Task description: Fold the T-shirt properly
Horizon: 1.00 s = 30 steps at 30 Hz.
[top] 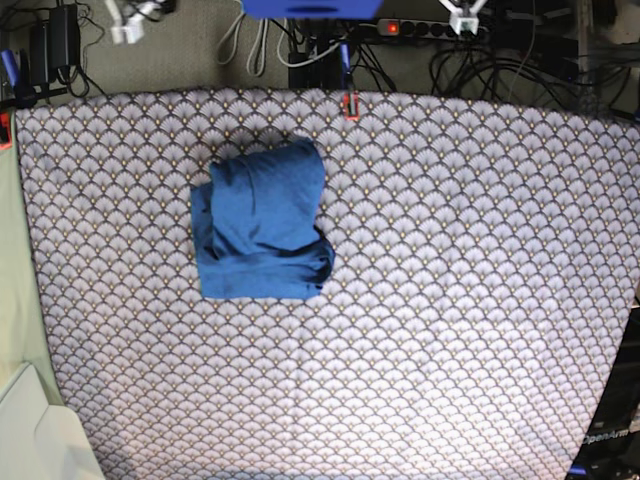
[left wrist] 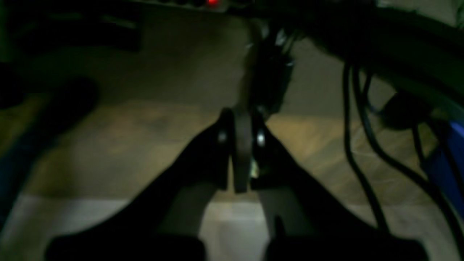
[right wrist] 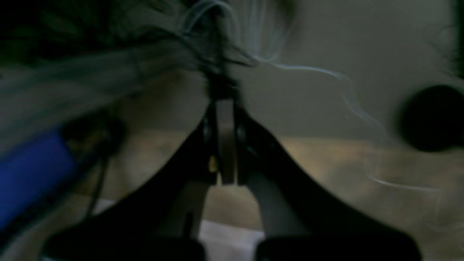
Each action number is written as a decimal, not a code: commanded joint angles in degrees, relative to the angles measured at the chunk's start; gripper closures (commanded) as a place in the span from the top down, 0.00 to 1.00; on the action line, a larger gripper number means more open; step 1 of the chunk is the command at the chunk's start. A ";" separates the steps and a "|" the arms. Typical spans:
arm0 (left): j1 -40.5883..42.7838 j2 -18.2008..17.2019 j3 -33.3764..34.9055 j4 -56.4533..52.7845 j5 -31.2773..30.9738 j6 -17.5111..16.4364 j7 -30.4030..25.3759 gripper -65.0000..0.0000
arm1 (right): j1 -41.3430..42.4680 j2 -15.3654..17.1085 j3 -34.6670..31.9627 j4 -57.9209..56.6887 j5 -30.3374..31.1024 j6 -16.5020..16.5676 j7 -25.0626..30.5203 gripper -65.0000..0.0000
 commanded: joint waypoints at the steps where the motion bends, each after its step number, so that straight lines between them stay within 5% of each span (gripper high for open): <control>1: -0.89 -0.30 -0.13 -4.05 -0.52 -0.19 -4.50 0.00 | 1.28 0.59 0.21 -5.83 -0.54 0.73 4.23 0.00; 5: -9.85 -1.35 -0.13 -24.09 0.01 -0.10 -14.61 0.00 | 10.69 0.68 0.21 -27.28 -5.99 0.25 19.36 0.00; 9: -20.84 -3.46 -0.13 -42.46 0.01 1.30 -17.51 0.00 | 15.09 0.15 0.21 -36.07 -13.63 -15.40 28.15 0.00; 15: -25.24 -3.29 2.51 -44.05 3.96 18.80 -17.78 0.00 | 18.34 -3.10 0.12 -35.63 -27.61 -37.02 28.32 0.00; 18: -25.68 -3.20 4.27 -42.55 5.20 24.60 -17.78 0.00 | 18.95 -3.89 0.12 -35.46 -33.68 -45.38 26.65 0.00; 20: -26.12 -3.20 4.27 -41.94 5.37 26.01 -17.78 0.00 | 19.83 -3.72 0.12 -35.54 -35.26 -47.57 26.12 0.00; 30: -27.96 -1.79 4.45 -42.55 5.55 26.10 -17.78 0.00 | 19.92 -2.49 0.03 -35.63 -35.35 -47.66 24.54 0.00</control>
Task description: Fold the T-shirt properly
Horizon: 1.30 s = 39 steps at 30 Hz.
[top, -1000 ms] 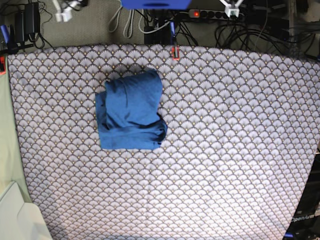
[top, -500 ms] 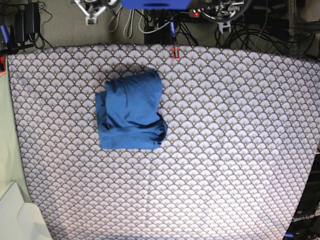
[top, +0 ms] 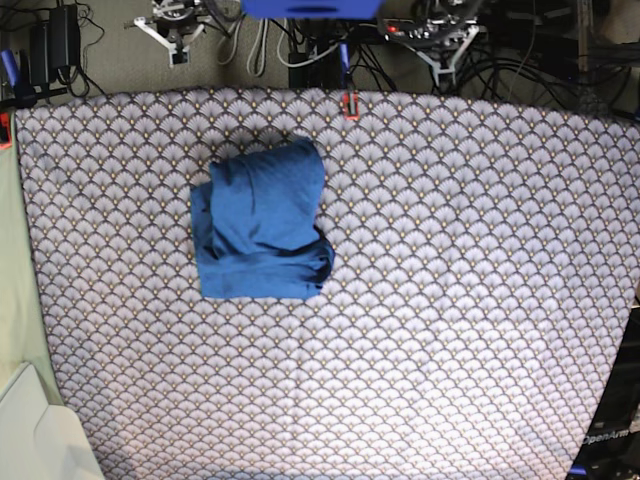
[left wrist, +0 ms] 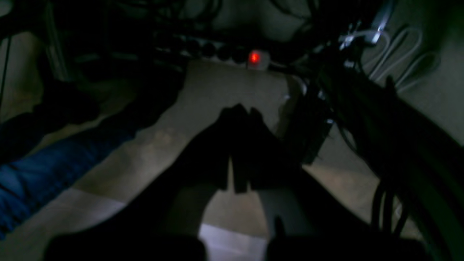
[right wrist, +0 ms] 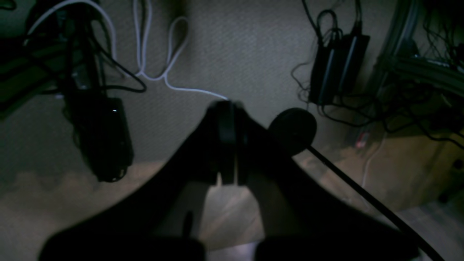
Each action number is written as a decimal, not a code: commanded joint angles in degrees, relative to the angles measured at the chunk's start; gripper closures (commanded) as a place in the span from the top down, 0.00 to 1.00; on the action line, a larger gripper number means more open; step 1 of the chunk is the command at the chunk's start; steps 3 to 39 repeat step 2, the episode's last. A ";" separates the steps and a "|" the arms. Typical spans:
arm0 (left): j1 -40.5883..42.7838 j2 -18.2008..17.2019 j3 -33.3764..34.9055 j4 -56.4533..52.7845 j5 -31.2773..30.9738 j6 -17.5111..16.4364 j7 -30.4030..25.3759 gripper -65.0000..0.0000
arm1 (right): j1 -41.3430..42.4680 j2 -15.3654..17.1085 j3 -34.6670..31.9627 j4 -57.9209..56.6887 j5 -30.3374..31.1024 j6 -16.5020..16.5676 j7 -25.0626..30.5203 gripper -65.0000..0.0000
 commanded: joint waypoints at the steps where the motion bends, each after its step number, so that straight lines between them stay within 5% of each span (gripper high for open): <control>1: 0.27 -0.44 -0.01 0.03 0.24 0.39 -0.03 0.00 | -0.34 0.22 0.03 0.15 -0.03 -0.60 0.24 0.00; 39: 0.27 -0.44 -0.01 0.11 0.24 0.39 -0.12 0.00 | -0.34 0.13 0.12 0.15 -0.03 -0.60 0.33 0.00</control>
